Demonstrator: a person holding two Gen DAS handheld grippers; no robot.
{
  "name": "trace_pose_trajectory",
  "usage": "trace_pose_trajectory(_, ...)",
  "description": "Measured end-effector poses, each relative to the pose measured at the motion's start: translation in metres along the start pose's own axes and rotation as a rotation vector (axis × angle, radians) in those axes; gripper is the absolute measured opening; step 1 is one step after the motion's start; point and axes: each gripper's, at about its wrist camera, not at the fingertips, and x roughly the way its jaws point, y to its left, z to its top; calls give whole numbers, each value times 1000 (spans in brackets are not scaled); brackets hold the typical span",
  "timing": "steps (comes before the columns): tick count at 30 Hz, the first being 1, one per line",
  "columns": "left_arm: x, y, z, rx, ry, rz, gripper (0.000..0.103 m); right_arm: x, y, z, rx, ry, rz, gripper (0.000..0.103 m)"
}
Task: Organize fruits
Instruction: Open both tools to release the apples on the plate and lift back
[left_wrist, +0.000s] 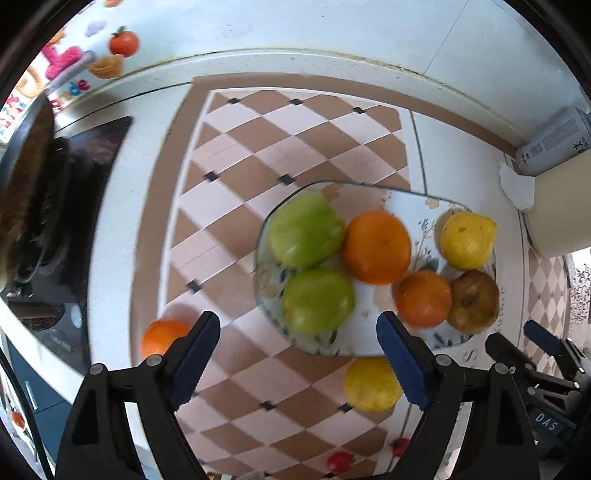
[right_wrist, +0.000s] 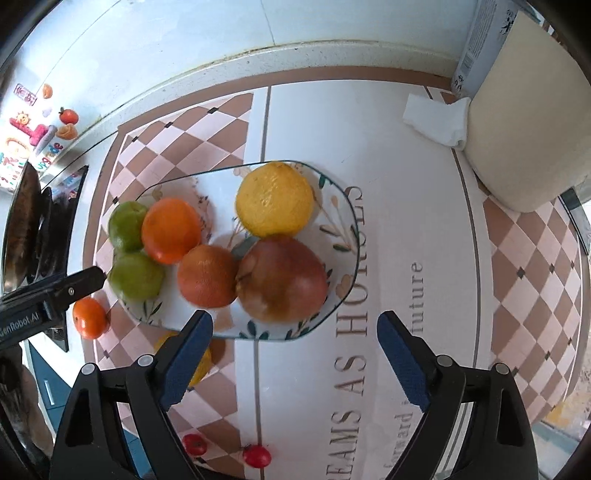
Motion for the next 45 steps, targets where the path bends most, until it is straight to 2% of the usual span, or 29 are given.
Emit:
trace_pose_trajectory(6, -31, 1, -27, 36, -82, 50, 87, -25, 14, -19, -30, -31, -35, 93)
trace_pose_trajectory(17, -93, 0, -68, 81, -189, 40, 87, -98, 29, -55, -37, -135, -47, 96)
trace_pose_trajectory(26, -135, 0, -93, 75, -230, -9, 87, -160, 35, -81, -34, -223, -20, 96)
trace_pose_trajectory(35, -169, 1, -106, 71, -265, -36, 87, -203, 37, -100, -23, -281, -8, 96)
trace_pose_trajectory(45, -180, -1, -112, 77, -293, -37, 87, -213, 39, -104, -19, -289, 2, 96)
